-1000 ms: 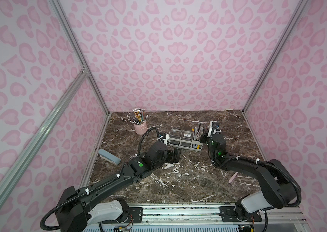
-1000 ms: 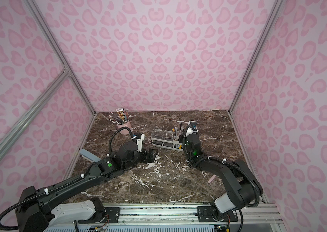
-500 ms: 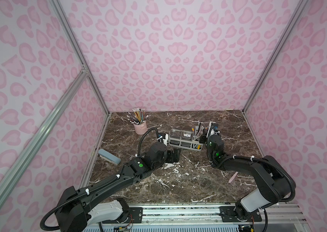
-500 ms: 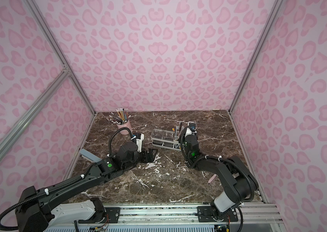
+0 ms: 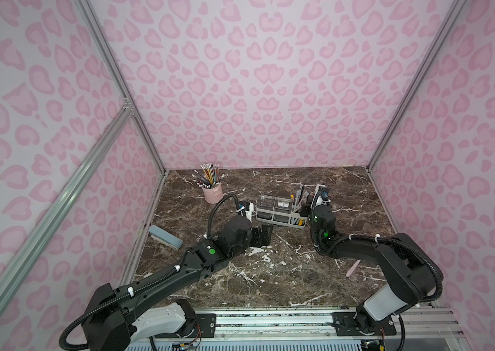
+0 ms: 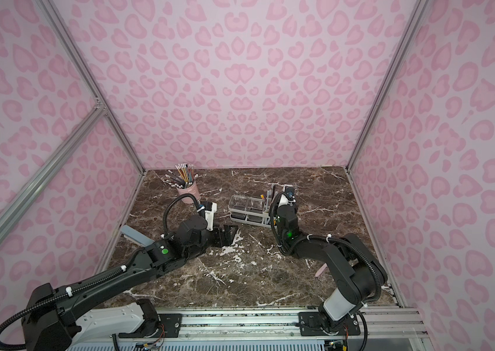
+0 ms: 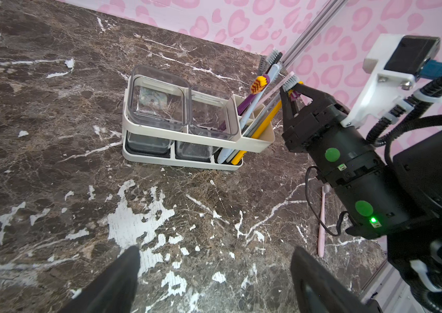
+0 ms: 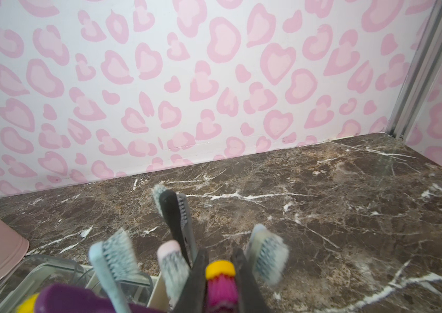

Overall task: Place the toothbrush into the toothbrush holder
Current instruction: Place the toothbrush in the toothbrush holder.

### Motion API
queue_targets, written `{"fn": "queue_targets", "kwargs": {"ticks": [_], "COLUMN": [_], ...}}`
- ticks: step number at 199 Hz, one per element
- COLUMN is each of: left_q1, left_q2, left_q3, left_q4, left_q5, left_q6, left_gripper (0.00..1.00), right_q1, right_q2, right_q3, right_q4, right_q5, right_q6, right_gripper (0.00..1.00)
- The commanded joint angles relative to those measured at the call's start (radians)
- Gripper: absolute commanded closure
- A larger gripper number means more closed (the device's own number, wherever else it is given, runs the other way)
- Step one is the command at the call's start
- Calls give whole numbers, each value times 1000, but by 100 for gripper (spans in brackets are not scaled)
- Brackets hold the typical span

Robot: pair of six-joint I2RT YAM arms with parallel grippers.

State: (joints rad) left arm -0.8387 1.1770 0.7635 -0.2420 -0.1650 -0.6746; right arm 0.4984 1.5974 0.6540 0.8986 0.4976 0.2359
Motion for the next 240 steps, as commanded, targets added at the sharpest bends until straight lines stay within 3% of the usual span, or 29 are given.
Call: {"fn": "queue_targets", "kwargs": {"ticks": [1, 55, 110, 136, 165, 181, 240], "left_q1": [0, 0, 1, 0, 0, 0, 0], "left_q2": [1, 1, 6, 9, 37, 47, 95], "left_q3": [1, 5, 13, 10, 9, -8, -15], "left_q4": [44, 42, 40, 30, 18, 35, 36], "left_q5": [-9, -2, 12, 12, 20, 33, 28], "left_q6": [1, 1, -2, -9, -33, -37, -42], "left_gripper": [11, 11, 11, 11, 11, 11, 7], "right_q1": [5, 6, 7, 6, -7, -31, -158], "right_q2": [-28, -135, -265, -350, -443, -484, -703], "right_q3": [18, 21, 32, 82, 141, 146, -3], "right_q4": [-24, -80, -215, -453, -839, -1032, -1323], "right_q5": [6, 18, 16, 41, 136, 136, 1], "right_q6": [6, 0, 34, 91, 268, 355, 515], "right_gripper": [89, 60, 41, 36, 24, 23, 10]}}
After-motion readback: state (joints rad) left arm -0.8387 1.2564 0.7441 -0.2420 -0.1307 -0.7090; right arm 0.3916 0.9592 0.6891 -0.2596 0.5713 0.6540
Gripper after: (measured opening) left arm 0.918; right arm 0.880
